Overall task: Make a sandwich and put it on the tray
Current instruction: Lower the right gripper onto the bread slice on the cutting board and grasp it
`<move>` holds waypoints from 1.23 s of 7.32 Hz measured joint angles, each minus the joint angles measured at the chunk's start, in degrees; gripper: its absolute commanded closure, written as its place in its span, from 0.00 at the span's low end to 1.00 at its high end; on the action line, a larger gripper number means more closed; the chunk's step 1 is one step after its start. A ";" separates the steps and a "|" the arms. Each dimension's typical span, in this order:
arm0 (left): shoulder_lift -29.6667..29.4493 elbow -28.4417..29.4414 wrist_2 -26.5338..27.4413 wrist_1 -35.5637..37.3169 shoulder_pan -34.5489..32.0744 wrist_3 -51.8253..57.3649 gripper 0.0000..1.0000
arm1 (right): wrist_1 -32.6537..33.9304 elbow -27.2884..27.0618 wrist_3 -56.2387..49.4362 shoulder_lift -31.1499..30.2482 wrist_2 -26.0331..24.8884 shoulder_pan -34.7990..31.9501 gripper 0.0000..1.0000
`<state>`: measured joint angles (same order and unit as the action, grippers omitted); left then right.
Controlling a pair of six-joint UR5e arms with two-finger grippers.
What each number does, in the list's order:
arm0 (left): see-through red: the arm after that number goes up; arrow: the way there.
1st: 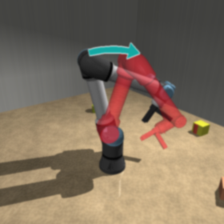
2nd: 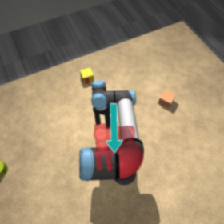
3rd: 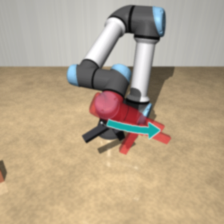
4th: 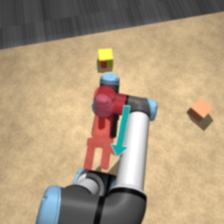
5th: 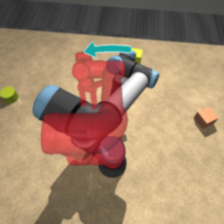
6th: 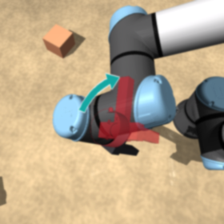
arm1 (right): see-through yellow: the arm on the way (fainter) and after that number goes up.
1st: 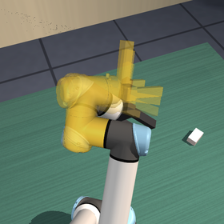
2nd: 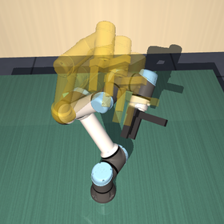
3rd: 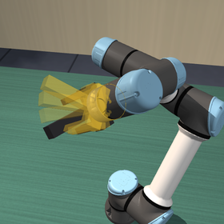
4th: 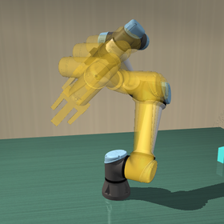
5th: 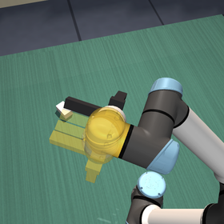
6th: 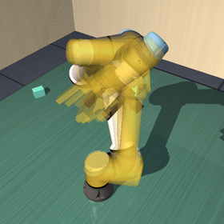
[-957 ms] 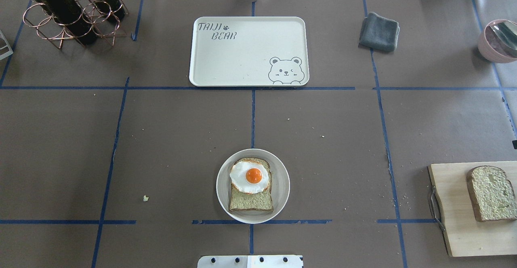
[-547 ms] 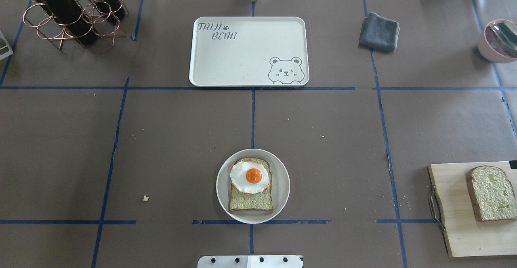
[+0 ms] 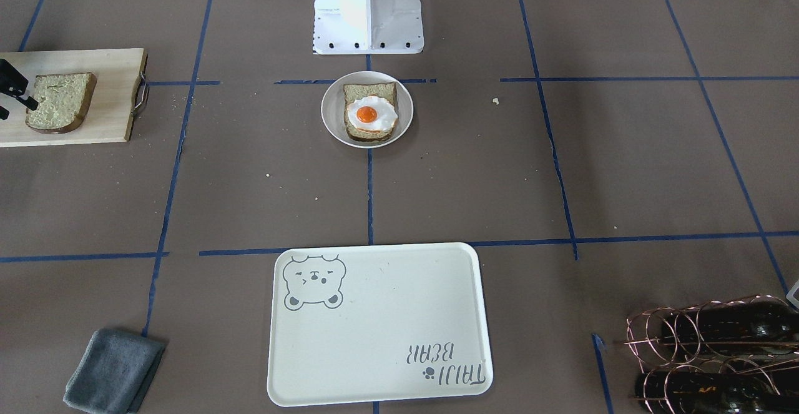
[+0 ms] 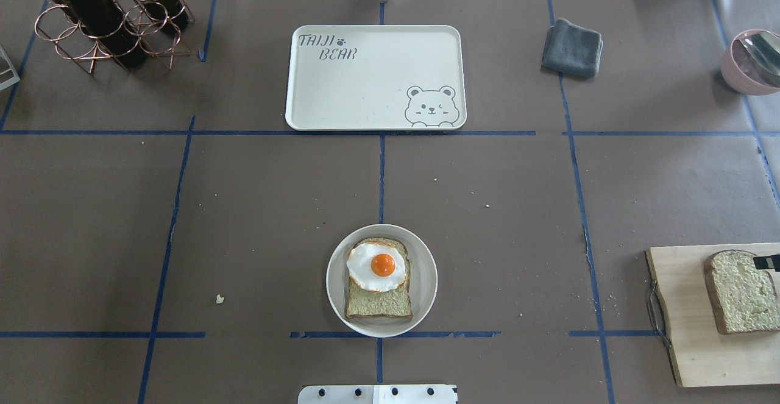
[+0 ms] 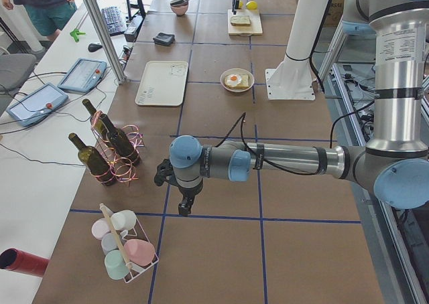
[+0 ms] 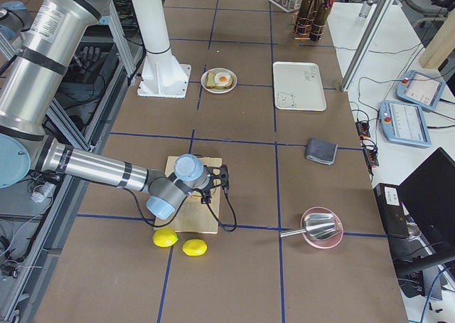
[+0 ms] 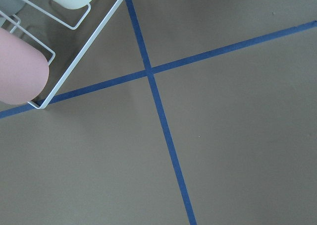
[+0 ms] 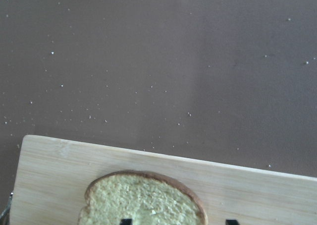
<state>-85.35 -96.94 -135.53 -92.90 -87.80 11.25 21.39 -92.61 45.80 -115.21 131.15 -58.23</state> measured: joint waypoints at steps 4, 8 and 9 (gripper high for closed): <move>0.00 0.00 0.00 -0.02 0.00 0.00 0.00 | -4.23 3.37 1.32 -0.74 -2.05 3.07 0.45; 0.00 0.00 0.00 -0.02 0.00 0.00 0.00 | -7.16 4.22 4.15 -0.36 -2.12 3.92 0.61; 0.00 0.00 0.00 -0.03 0.00 0.00 0.00 | -7.26 4.21 4.22 -0.22 -2.13 4.02 1.00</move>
<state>-85.34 -96.94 -135.53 -92.93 -87.80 11.25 14.13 -88.40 50.02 -115.42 129.02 -54.21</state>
